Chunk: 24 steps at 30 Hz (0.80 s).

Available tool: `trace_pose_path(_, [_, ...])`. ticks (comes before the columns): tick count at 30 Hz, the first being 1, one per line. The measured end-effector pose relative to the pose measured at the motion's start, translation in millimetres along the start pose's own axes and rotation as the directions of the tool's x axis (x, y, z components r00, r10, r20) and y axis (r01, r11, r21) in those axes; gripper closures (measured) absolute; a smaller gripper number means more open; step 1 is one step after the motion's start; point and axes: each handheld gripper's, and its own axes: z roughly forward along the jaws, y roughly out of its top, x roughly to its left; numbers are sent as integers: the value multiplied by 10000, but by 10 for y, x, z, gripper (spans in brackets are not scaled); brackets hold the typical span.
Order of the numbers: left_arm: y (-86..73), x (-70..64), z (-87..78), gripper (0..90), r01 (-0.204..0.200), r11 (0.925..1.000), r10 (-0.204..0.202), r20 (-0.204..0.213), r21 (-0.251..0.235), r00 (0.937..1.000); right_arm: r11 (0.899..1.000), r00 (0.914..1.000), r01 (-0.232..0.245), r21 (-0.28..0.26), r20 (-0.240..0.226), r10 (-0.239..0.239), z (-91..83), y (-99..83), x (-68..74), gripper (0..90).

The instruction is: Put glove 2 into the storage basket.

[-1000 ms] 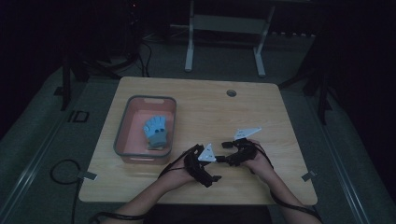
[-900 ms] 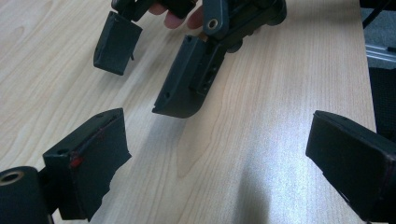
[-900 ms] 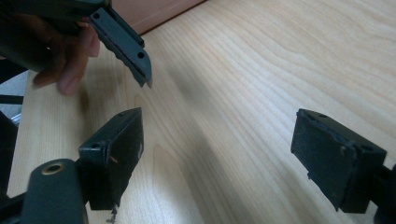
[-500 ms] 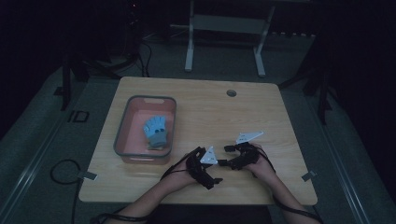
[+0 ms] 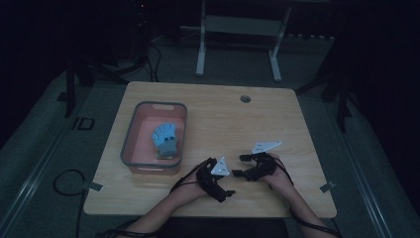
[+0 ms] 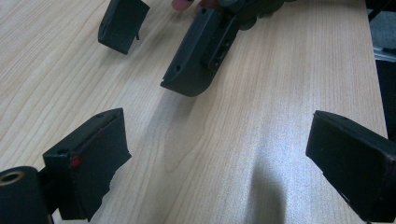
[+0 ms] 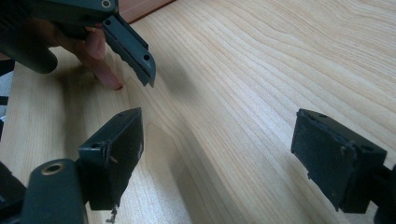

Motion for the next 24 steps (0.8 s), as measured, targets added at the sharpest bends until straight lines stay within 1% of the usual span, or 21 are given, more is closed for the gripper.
trace_pose_path(1, [-5, -3, 0, 58, 40, 10000, -40, 2, -57, 10000, 10000, 10000, 4, -18, 10, -4, -3, -3, 2, 168])
trace_pose_path(4, [-10, -13, 0, 58, -11, 10000, 11, -7, -71, 10000, 10000, 10000, 25, -8, 65, -25, -5, -15, 3, 168])
trace_pose_path(8, [-23, -34, 7, 58, -194, 9997, 193, -48, -129, 9998, 10000, 9999, 49, -39, 136, -49, -6, -18, 1, 168])
trace_pose_path(9, [-27, -35, 5, 58, -265, 9996, 265, -78, -82, 9996, 10000, 9999, 57, -47, 142, -56, -6, -19, 1, 168])
trace_pose_path(11, [-40, -39, 3, 58, -251, 9996, 249, -158, -103, 9996, 10000, 9999, 49, -54, 156, -48, -6, -23, -4, 169])
trace_pose_path(12, [-45, -46, 0, 58, -251, 9994, 246, -200, -247, 9995, 10000, 9998, 41, -57, 177, -40, -7, -25, -6, 168])
trace_pose_path(13, [-45, -50, -6, 58, -308, 9991, 302, -199, -287, 9993, 10000, 9998, 31, -76, 194, -29, -8, -26, -7, 168])
trace_pose_path(16, [-54, -55, -11, 58, -361, 9990, 356, -203, -265, 9992, 9999, 9998, -2, -142, 196, 5, -15, -26, -11, 168])
trace_pose_path(18, [-64, -56, -2, 58, -306, 9993, 301, -204, -214, 9993, 9999, 9998, -19, -169, 215, 22, -18, -28, -17, 169])
trace_pose_path(24, [-72, -54, -3, 58, -319, 9993, 315, -168, -188, 9994, 9999, 9997, -38, -149, 232, 41, -20, -34, -27, 168])
